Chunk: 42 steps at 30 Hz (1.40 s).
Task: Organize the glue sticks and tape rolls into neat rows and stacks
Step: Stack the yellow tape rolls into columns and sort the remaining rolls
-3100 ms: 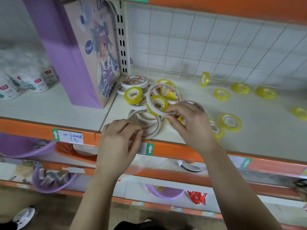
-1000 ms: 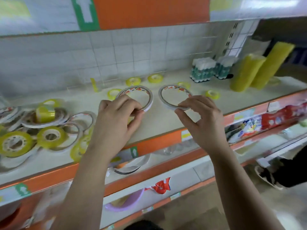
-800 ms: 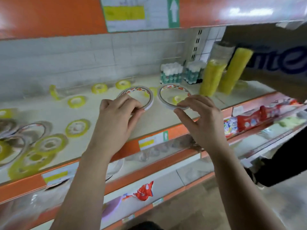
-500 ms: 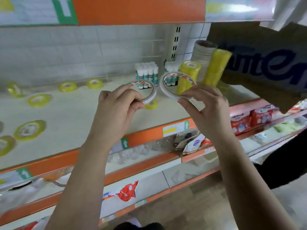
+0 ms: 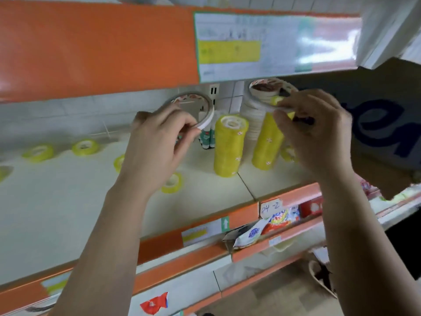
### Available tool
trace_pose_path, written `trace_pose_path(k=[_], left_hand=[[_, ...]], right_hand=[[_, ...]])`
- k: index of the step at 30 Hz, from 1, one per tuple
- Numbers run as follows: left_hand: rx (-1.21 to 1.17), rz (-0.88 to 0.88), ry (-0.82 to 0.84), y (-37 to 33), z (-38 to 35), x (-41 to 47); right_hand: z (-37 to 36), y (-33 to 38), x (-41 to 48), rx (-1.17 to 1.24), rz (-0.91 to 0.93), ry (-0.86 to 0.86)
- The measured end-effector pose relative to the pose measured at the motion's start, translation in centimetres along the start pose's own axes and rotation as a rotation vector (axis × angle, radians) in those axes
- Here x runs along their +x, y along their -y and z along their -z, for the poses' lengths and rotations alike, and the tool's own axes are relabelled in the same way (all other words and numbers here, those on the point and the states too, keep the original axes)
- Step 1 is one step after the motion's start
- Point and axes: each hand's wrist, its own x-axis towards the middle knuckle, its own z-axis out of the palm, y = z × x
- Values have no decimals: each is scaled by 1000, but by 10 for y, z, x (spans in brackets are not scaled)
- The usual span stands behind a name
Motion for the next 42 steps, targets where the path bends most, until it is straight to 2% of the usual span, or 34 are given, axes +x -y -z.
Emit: trace_pose_path(k=[7, 14, 20, 25, 34, 42], left_hand=[[67, 21, -10, -10, -38, 38], [88, 160, -9, -27, -64, 60], [124, 188, -50, -44, -80, 74], [122, 192, -48, -52, -89, 84], [184, 193, -60, -59, -96, 87], [125, 250, -49, -59, -100, 93]], right_hand=[[5, -61, 38, -30, -23, -63], [-16, -126, 63, 118, -7, 66], [-53, -165, 69, 281, -46, 175], [-84, -175, 72, 397, -72, 230], [-101, -193, 81, 374, 28, 251], [-98, -188, 74, 446, -21, 252]])
